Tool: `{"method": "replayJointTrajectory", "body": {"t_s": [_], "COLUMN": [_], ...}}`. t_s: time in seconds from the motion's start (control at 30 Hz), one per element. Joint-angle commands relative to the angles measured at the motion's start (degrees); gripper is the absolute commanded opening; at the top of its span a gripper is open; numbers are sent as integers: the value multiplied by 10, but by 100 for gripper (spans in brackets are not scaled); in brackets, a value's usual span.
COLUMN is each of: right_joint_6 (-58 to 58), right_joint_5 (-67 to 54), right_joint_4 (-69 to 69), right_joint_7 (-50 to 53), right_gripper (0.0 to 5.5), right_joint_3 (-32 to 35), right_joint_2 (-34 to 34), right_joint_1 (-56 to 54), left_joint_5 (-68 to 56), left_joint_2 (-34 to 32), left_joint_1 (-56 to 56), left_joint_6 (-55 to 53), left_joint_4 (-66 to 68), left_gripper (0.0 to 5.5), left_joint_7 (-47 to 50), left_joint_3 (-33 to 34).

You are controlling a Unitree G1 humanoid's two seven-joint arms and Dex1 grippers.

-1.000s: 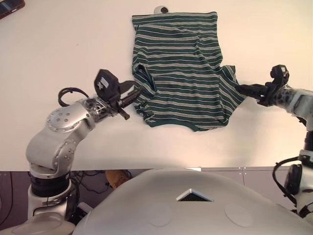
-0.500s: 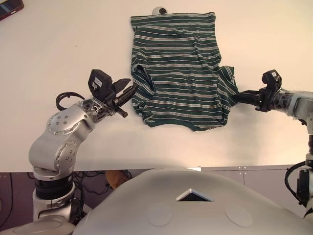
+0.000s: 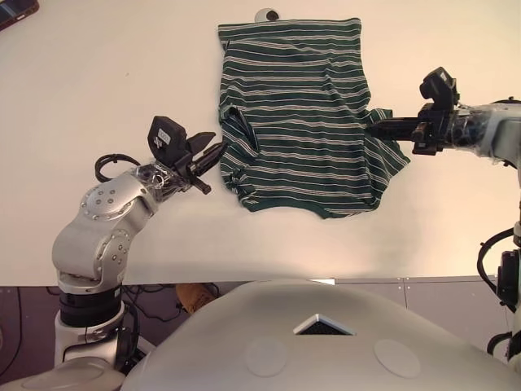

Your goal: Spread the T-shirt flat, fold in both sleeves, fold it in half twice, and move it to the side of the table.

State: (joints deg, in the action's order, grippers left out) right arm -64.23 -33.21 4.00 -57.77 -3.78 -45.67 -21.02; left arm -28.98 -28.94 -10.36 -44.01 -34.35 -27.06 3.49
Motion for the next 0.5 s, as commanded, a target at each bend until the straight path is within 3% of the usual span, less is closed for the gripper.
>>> {"method": "replayJointTrajectory", "body": {"t_s": [0.03,0.13,0.37,0.5], "right_joint_6": [43,73,193,211], "right_joint_5": [38,77,177,198], "right_joint_4": [24,-19,-167,-210], "right_joint_7": [21,25,-93,-127], "right_gripper": [3,33,135,172], "right_joint_3": [-28,-43,-104,-128], "right_joint_2": [-11,-28,-135,-126], "right_joint_1": [13,1,16,32], "left_joint_5": [6,7,15,19], "left_joint_2": [-16,-13,24,30], "left_joint_1": [15,-3,-24,-30], "left_joint_6": [1,-1,11,12], "left_joint_4": [6,-7,-18,-20], "left_gripper": [147,147,147,147], "left_joint_7": [-11,-4,37,45], "left_joint_3": [-6,-2,-7,-7]}}
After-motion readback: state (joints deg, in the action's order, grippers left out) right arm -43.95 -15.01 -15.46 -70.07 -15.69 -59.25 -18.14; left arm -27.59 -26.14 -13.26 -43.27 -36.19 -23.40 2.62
